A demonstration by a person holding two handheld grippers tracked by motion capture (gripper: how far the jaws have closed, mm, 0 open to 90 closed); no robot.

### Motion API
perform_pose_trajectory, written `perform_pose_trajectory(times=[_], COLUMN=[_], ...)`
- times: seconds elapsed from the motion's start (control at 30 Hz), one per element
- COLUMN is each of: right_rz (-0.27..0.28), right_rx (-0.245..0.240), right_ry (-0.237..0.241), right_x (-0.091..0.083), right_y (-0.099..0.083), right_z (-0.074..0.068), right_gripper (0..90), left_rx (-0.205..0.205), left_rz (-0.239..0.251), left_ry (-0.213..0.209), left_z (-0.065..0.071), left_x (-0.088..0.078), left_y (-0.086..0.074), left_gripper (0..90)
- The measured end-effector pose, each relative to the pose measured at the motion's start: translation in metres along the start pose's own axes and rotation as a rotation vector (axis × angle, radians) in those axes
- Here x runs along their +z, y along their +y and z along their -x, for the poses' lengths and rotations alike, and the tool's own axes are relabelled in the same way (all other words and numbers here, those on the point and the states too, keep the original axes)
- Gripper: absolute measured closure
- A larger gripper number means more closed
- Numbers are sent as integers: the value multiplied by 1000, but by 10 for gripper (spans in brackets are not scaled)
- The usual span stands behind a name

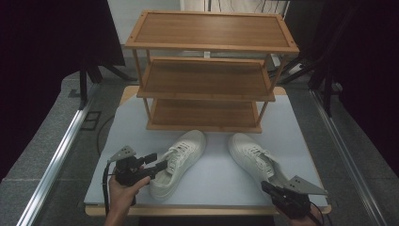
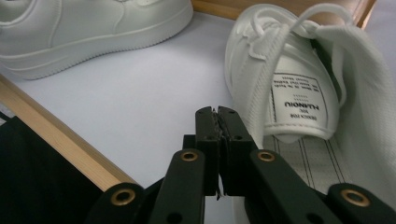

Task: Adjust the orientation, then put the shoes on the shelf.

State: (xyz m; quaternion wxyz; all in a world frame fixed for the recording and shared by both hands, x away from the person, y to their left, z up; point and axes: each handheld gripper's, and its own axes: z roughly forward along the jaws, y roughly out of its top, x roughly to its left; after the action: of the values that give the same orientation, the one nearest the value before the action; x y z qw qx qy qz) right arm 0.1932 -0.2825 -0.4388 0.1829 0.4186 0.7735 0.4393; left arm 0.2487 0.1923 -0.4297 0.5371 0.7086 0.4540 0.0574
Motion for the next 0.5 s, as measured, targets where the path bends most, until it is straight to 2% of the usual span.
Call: perform_pose_trajectory(times=[0.3, 0.5], right_rz=[46, 76], right_rx=[-3, -28], right_ry=[27, 41], right_x=[0, 1], right_y=[4, 10], right_z=[-3, -7], right_gripper=[807, 709], left_rx=[-6, 0], left_rz=[12, 7], left_ry=[8, 20], left_z=[-2, -1], left_x=[-5, -7], left_y=[0, 0], left_gripper=[382, 381])
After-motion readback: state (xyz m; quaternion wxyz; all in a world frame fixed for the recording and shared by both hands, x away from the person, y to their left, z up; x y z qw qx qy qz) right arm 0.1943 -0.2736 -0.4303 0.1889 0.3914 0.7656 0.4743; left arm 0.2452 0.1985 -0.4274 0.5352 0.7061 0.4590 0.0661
